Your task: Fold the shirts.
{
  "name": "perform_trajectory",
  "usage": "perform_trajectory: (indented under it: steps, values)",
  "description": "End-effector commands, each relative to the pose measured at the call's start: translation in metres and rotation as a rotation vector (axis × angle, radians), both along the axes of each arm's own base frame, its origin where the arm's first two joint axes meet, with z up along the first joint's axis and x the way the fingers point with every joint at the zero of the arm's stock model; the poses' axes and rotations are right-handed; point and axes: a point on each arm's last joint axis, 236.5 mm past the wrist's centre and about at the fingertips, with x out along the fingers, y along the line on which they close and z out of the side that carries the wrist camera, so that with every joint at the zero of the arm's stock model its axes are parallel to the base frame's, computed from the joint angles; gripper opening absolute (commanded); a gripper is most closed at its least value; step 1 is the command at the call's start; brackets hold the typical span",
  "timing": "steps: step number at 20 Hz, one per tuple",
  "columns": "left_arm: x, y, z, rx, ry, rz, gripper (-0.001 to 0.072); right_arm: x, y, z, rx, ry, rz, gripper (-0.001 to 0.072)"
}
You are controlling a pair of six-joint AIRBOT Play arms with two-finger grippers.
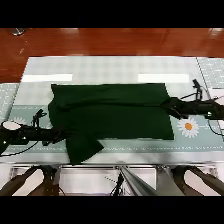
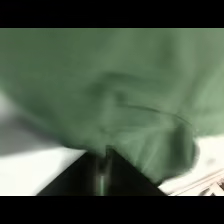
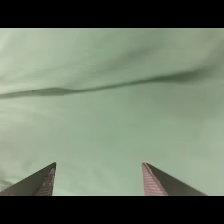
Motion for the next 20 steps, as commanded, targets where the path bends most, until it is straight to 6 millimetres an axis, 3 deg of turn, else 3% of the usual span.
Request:
perform_trajectory:
  steps: [1, 4, 6, 8, 14, 15, 16, 17, 20]
  values:
    - [0.005, -0.003, -0.003, 0.010, -0.034, -0.003, 0.0021, -0.072, -0.058, -0.030, -0.100, 0.281, -0.029, 0.0619]
    - [0.004, -0.003, -0.003, 0.010, -0.033, -0.004, 0.0021, -0.118, -0.045, -0.053, -0.044, 0.429, -0.028, 0.0619]
    - [0.004, -0.003, -0.003, 0.010, -0.033, -0.003, 0.0021, -0.122, -0.033, -0.062, -0.029, 0.435, -0.022, 0.0619]
    - [0.004, -0.003, -0.003, 0.010, -0.033, -0.003, 0.0021, -0.118, -0.027, -0.066, -0.034, 0.430, -0.007, 0.0619]
    - [0.005, -0.003, -0.003, 0.010, -0.033, -0.002, 0.0022, -0.073, 0.000, -0.076, 0.042, 0.345, -0.056, 0.0599]
    - [0.005, -0.003, -0.003, 0.010, -0.034, -0.002, 0.0021, -0.067, 0.004, -0.075, 0.032, 0.328, -0.026, 0.0420]
    - [0.005, -0.003, -0.002, 0.010, -0.036, -0.004, 0.0022, -0.061, 0.007, -0.072, 0.017, 0.299, 0.017, 0.0079]
    - [0.008, -0.002, 0.000, 0.010, -0.041, -0.008, 0.0022, -0.055, 0.011, -0.064, 0.010, 0.277, 0.057, 0.0042]
    - [0.038, 0.017, 0.031, -0.003, -0.117, 0.004, 0.0021, -0.027, 0.003, -0.030, -0.016, 0.207, 0.114, 0.0042]
